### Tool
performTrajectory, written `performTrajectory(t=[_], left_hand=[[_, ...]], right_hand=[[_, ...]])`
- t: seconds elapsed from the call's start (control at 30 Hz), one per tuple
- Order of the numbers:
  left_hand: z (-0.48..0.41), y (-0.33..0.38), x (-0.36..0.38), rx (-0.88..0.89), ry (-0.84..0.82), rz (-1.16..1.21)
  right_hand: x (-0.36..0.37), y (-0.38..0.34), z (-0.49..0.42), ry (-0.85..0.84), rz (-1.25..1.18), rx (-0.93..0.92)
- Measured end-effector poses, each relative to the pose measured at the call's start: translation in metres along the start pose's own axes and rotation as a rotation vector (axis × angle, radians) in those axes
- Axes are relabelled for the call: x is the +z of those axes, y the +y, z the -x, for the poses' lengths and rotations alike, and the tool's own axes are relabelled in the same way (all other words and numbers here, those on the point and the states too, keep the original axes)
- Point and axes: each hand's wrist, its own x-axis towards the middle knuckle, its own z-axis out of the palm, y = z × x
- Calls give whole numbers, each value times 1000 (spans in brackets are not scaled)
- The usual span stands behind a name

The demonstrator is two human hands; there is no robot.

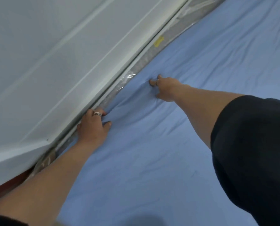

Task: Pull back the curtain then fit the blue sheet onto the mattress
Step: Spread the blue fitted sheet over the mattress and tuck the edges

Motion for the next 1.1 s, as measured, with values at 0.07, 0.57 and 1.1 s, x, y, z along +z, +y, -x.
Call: performTrajectory(t=[0.07, 0.57, 1.1], left_hand=[[1, 1, 2, -4, 14, -5], [17, 9, 4, -94, 133, 215], [89, 56, -26, -23, 313, 212]], right_hand=[[0, -1, 2, -14, 21, -4], [-45, 54, -48, 269, 28, -213], [-88, 107, -3, 228, -101, -419]])
